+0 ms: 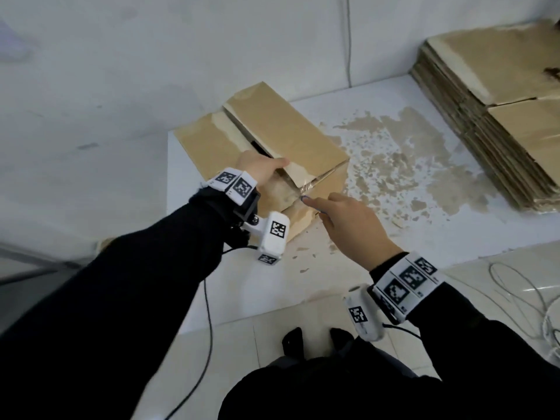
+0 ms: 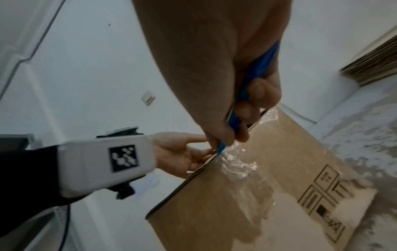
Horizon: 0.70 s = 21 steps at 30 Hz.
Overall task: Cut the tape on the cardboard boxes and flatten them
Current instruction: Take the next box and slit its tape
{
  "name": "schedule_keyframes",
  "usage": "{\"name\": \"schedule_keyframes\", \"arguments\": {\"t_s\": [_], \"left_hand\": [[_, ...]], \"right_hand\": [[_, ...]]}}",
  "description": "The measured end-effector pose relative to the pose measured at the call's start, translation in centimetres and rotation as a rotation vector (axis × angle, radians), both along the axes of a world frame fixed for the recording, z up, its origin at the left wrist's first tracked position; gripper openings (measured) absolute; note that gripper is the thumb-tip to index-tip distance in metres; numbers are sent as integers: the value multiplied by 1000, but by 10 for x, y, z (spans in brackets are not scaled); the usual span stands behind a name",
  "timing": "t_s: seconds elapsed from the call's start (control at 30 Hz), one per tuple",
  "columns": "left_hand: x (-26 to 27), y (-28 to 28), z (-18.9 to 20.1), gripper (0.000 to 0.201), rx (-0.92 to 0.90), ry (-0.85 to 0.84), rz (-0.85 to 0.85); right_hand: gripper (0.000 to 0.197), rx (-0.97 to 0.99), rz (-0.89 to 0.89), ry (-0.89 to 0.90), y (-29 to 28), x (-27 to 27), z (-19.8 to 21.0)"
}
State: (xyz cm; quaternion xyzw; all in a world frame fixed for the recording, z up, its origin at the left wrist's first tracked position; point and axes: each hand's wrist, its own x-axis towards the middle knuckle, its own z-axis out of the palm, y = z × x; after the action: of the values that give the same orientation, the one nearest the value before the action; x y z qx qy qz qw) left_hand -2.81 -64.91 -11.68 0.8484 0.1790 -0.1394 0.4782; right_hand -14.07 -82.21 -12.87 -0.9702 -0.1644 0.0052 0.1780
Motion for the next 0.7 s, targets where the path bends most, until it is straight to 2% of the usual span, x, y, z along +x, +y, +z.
{"name": "schedule_keyframes", "arguments": {"t_s": [0.17,0.27,0.37,0.47,0.53,0.6,0.7], "left_hand": [[-2,-14,5,32,-4,-2,15],[-7,-14,5,20,-10,-18,-6],[-11,-12,5,9,-50,-41,6],[-9,-13,4,13,-34,-58,25],[-7,-20,5,31,78,-47,2],[-5,-31,5,51,327,-60,-96],[-10,-42,9,48,616,-119,-203]], "right_hand": [[49,-60,1,-17,-8,9,-1],[54,-133,3,-38,-11,9,0],[50,-115,-76,-23,-31,17,8],[48,-48,-61,3,-53,37,16],[43,93,-2,81,-64,39,22],[34,255,22,169,-74,38,30],[16,544,-72,257,-89,47,38]]}}
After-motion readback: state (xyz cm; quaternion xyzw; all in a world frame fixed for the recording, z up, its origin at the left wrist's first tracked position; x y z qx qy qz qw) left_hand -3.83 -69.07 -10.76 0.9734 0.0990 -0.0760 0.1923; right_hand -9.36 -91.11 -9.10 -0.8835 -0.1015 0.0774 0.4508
